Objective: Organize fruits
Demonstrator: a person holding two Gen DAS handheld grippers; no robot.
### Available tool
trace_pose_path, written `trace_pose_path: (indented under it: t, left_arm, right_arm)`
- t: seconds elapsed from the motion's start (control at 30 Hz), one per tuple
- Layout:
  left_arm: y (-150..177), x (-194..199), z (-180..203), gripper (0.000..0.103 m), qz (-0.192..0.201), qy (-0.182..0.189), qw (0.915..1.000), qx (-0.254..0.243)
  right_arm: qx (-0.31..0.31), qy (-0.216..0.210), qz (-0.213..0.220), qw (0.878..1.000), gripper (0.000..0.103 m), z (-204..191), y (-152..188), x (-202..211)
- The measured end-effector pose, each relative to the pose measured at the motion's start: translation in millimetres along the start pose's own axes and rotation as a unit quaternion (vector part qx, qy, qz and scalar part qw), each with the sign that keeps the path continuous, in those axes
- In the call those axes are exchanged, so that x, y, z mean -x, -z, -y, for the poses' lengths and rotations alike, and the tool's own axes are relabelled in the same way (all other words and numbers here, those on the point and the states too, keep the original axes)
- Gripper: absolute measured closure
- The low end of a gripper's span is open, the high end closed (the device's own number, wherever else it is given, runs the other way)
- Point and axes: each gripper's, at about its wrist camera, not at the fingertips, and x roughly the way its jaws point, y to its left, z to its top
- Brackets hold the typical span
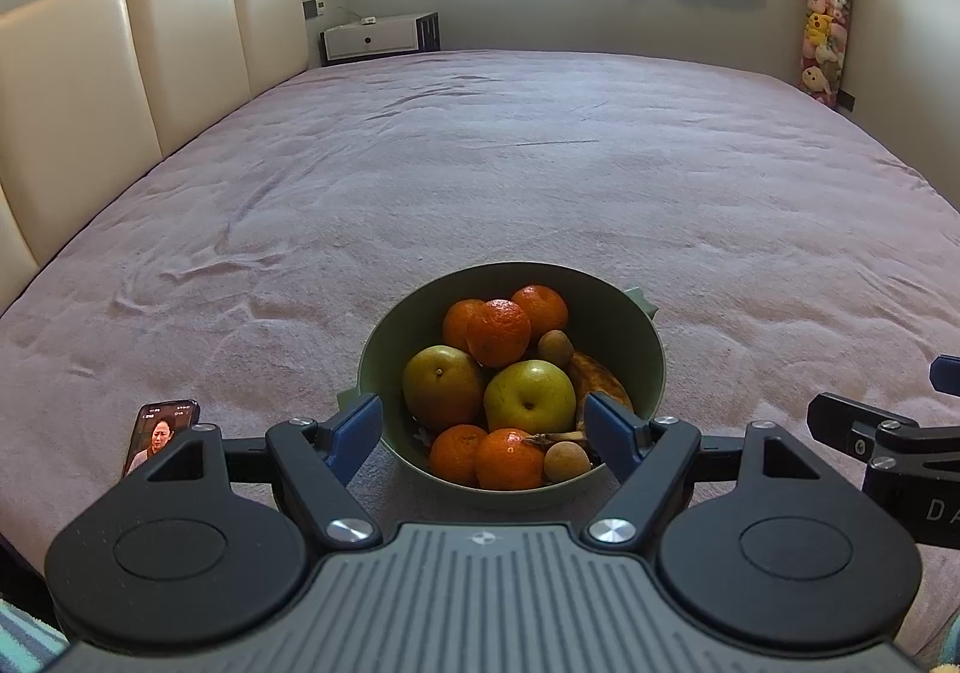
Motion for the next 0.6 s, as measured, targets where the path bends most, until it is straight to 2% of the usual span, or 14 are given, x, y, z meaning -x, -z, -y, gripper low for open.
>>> trace_pose_path:
  t: [0.6]
  left_arm:
    - [0.3,0.3,-2.1,0.013,0.002,-0.003,1.0,0.0]
  right_arm:
    - [0.001,-0.002,0.0,1.0,0.006,-0.7,-0.5,0.7]
